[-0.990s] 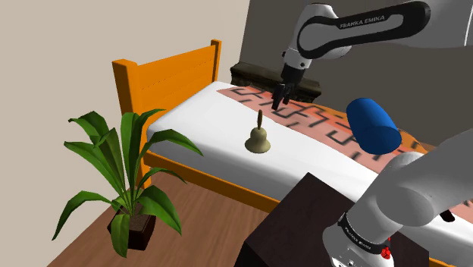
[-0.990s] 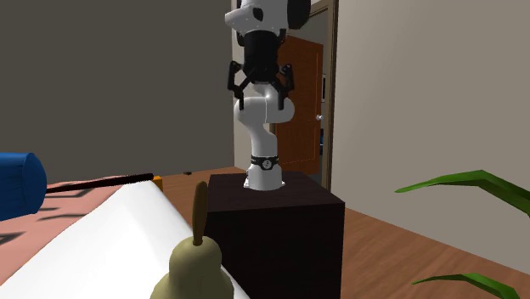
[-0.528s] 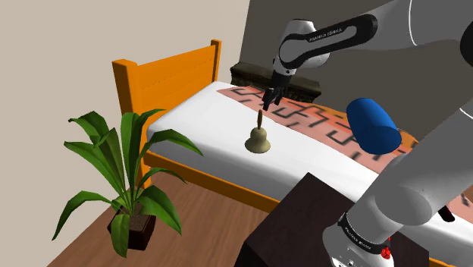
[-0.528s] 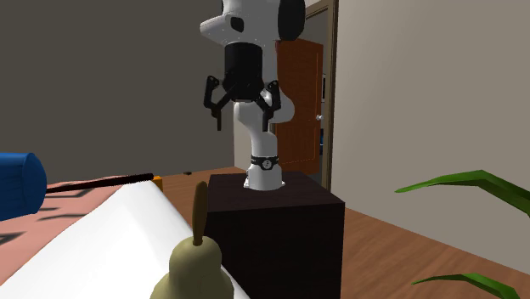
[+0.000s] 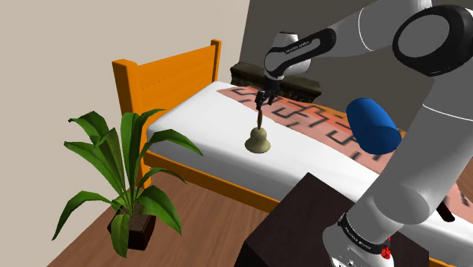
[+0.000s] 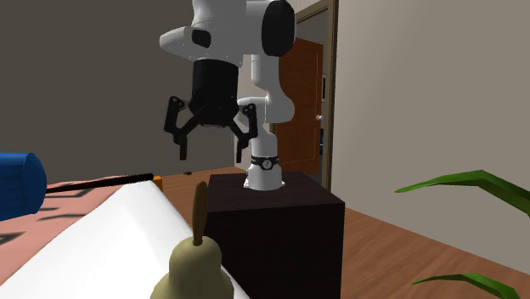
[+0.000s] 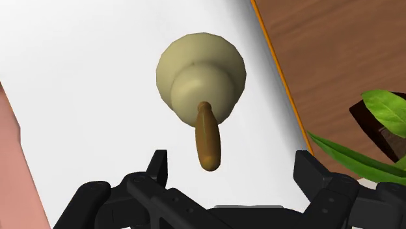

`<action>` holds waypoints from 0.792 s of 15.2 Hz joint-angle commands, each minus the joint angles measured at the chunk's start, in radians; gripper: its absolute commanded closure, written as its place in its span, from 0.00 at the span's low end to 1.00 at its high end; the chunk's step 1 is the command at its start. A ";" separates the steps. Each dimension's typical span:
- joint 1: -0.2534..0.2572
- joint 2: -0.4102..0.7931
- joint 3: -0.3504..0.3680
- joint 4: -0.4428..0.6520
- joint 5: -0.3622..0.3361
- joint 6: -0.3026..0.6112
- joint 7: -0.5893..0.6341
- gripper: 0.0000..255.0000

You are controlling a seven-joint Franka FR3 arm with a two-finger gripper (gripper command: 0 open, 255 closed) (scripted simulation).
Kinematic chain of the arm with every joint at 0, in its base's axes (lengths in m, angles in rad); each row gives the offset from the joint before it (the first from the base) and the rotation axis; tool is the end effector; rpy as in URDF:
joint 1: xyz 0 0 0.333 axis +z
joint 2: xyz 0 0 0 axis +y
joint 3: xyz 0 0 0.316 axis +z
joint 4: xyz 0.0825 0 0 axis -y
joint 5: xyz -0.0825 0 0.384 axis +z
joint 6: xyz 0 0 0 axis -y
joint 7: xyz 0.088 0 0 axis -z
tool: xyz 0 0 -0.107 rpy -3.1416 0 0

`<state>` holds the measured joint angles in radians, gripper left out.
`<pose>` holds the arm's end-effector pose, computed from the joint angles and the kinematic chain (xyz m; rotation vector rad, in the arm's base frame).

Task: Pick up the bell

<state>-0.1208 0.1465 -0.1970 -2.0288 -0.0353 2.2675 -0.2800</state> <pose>0.5591 -0.1820 0.3864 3.0575 -0.0199 0.1130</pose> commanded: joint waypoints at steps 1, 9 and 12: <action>-0.011 0.079 -0.006 0.065 0.008 0.022 -0.007 0.00; -0.016 0.140 -0.002 0.035 0.020 0.113 -0.010 0.00; -0.018 0.140 -0.002 0.035 0.020 0.114 -0.012 1.00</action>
<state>-0.1383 0.2860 -0.1993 -1.9932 -0.0156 2.3790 -0.2915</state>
